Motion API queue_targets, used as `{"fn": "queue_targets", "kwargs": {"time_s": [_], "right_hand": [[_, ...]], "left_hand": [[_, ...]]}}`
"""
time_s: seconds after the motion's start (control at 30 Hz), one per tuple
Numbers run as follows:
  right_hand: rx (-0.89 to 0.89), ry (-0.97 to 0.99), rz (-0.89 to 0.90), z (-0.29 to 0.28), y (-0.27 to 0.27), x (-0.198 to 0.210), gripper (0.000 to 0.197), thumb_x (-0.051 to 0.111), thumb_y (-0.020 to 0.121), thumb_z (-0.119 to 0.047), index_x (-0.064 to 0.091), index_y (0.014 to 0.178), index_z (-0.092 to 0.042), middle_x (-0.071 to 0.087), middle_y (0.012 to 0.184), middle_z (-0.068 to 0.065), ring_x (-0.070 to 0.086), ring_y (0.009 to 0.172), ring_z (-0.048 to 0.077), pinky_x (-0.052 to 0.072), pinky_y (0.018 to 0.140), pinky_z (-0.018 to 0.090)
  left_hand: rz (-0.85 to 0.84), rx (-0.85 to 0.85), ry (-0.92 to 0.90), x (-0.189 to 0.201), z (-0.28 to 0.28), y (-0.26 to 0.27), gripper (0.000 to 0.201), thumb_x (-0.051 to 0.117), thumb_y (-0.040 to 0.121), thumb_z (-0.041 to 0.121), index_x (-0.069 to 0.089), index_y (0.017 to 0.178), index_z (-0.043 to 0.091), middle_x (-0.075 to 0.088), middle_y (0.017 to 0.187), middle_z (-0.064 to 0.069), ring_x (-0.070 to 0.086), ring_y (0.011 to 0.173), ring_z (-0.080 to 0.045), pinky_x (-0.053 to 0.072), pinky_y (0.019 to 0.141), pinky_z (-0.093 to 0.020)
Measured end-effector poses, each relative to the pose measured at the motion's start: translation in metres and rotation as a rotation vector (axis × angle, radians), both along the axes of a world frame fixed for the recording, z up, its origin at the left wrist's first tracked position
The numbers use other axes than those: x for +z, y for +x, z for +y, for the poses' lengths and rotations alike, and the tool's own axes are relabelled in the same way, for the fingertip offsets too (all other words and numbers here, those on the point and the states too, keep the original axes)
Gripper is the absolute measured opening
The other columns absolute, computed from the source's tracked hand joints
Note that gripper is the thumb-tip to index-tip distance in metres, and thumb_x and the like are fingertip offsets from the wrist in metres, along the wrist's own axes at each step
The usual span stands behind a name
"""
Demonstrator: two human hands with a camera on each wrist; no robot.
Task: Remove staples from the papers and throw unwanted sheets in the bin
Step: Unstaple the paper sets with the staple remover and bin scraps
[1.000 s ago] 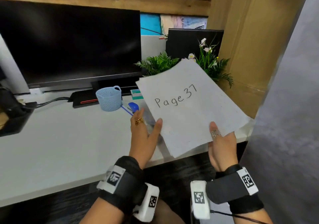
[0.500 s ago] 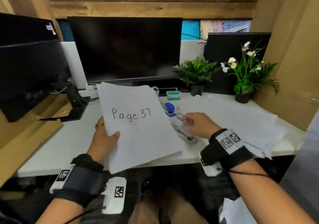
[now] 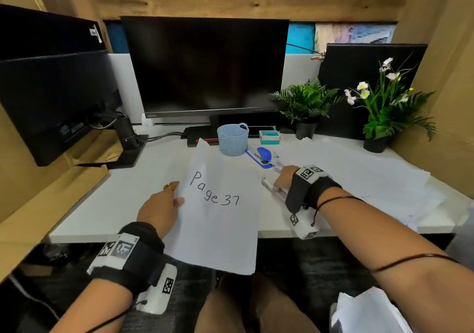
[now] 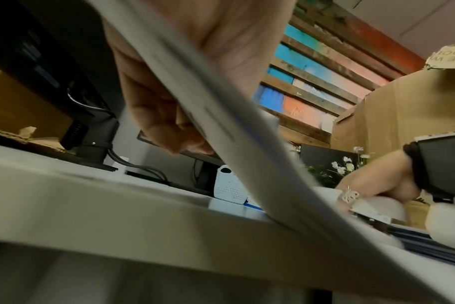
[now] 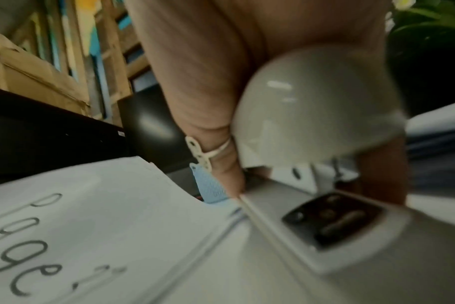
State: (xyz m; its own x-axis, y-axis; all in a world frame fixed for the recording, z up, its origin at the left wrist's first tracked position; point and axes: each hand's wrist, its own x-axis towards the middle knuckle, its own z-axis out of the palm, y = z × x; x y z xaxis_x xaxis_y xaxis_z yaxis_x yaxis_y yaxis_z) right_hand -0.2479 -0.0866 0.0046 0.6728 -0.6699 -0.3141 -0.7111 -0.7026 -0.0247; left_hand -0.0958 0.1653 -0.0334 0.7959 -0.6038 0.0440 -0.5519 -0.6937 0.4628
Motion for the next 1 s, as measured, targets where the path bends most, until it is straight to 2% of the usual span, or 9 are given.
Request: {"fn": "queue_targets", "kwargs": {"time_s": [0.07, 0.17, 0.3, 0.37, 0.47, 0.57, 0.7, 0.87, 1.0], "right_hand": [[-0.151, 0.085, -0.18, -0.003, -0.004, 0.005, 0.053, 0.056, 0.09, -0.034, 0.044, 0.134, -0.008, 0.047, 0.137, 0.012, 0.051, 0.118, 0.029, 0.041, 0.099, 0.034], [-0.297, 0.167, -0.589, -0.002, -0.009, 0.02, 0.048, 0.054, 0.094, -0.031, 0.041, 0.13, -0.002, 0.051, 0.13, 0.016, 0.051, 0.117, 0.03, 0.041, 0.089, 0.032], [-0.204, 0.475, -1.071, 0.025, -0.016, 0.041, 0.044, 0.065, 0.087, -0.022, 0.038, 0.121, -0.013, 0.052, 0.102, 0.002, 0.051, 0.094, 0.021, 0.043, 0.078, 0.033], [-0.172, 0.658, -1.124, 0.041, -0.008, 0.041, 0.033, 0.064, 0.088, -0.016, 0.049, 0.116, -0.011, 0.057, 0.099, 0.002, 0.054, 0.095, 0.021, 0.045, 0.081, 0.034], [-0.277, 0.846, -1.285, 0.064, 0.01, 0.032, 0.036, 0.062, 0.089, -0.022, 0.054, 0.122, -0.008, 0.06, 0.111, 0.009, 0.058, 0.105, 0.028, 0.05, 0.091, 0.042], [-0.296, 0.724, -1.316, 0.075, 0.018, 0.014, 0.041, 0.058, 0.091, -0.035, 0.055, 0.123, -0.009, 0.061, 0.111, 0.008, 0.058, 0.102, 0.024, 0.047, 0.082, 0.031], [-0.289, 0.601, -1.364, 0.077, 0.011, -0.005, 0.036, 0.056, 0.092, -0.035, 0.061, 0.116, -0.008, 0.062, 0.102, 0.005, 0.056, 0.095, 0.017, 0.04, 0.078, 0.023], [-0.261, 0.519, -1.355, 0.072, 0.006, -0.016, 0.027, 0.057, 0.092, -0.033, 0.064, 0.102, -0.008, 0.06, 0.089, 0.002, 0.055, 0.085, 0.017, 0.04, 0.065, 0.02], [-0.271, 0.501, -1.461, 0.074, 0.001, -0.017, 0.028, 0.058, 0.091, -0.029, 0.065, 0.106, -0.007, 0.061, 0.089, 0.0, 0.057, 0.086, 0.015, 0.043, 0.068, 0.013]], "left_hand": [[0.006, -0.067, 0.044, -0.002, -0.006, 0.0, 0.05, 0.035, 0.101, 0.019, 0.019, 0.149, 0.017, 0.05, 0.136, -0.014, 0.05, 0.121, -0.03, 0.038, 0.1, -0.035], [0.041, -0.175, 0.077, 0.0, -0.014, -0.004, 0.05, 0.039, 0.101, 0.02, 0.022, 0.148, 0.019, 0.049, 0.137, -0.011, 0.049, 0.123, -0.028, 0.038, 0.101, -0.033], [-0.027, -0.224, 0.076, 0.005, -0.032, -0.018, 0.047, 0.052, 0.095, 0.03, 0.042, 0.139, 0.015, 0.053, 0.134, -0.011, 0.05, 0.123, -0.027, 0.039, 0.1, -0.03], [-0.033, -0.258, 0.044, 0.006, -0.042, -0.026, 0.045, 0.058, 0.092, 0.03, 0.05, 0.132, 0.011, 0.058, 0.128, -0.013, 0.052, 0.12, -0.027, 0.04, 0.098, -0.029], [-0.021, -0.327, -0.01, 0.007, -0.054, -0.039, 0.04, 0.066, 0.086, 0.031, 0.06, 0.118, 0.008, 0.064, 0.115, -0.011, 0.057, 0.109, -0.024, 0.042, 0.092, -0.026], [-0.12, -0.336, -0.068, 0.008, -0.059, -0.053, 0.031, 0.067, 0.083, 0.04, 0.066, 0.1, 0.014, 0.068, 0.096, -0.003, 0.06, 0.09, -0.018, 0.045, 0.079, -0.026], [-0.259, -0.317, -0.106, 0.014, -0.062, -0.067, 0.031, 0.062, 0.082, 0.051, 0.067, 0.092, 0.022, 0.063, 0.082, 0.008, 0.055, 0.077, -0.011, 0.045, 0.072, -0.025], [-0.195, -0.362, -0.152, 0.012, -0.066, -0.073, 0.03, 0.063, 0.082, 0.05, 0.071, 0.09, 0.023, 0.065, 0.082, 0.009, 0.054, 0.073, -0.009, 0.042, 0.069, -0.022], [-0.157, -0.333, -0.192, 0.002, -0.066, -0.071, 0.027, 0.061, 0.085, 0.047, 0.071, 0.092, 0.023, 0.068, 0.086, 0.007, 0.058, 0.077, -0.01, 0.047, 0.073, -0.024]]}}
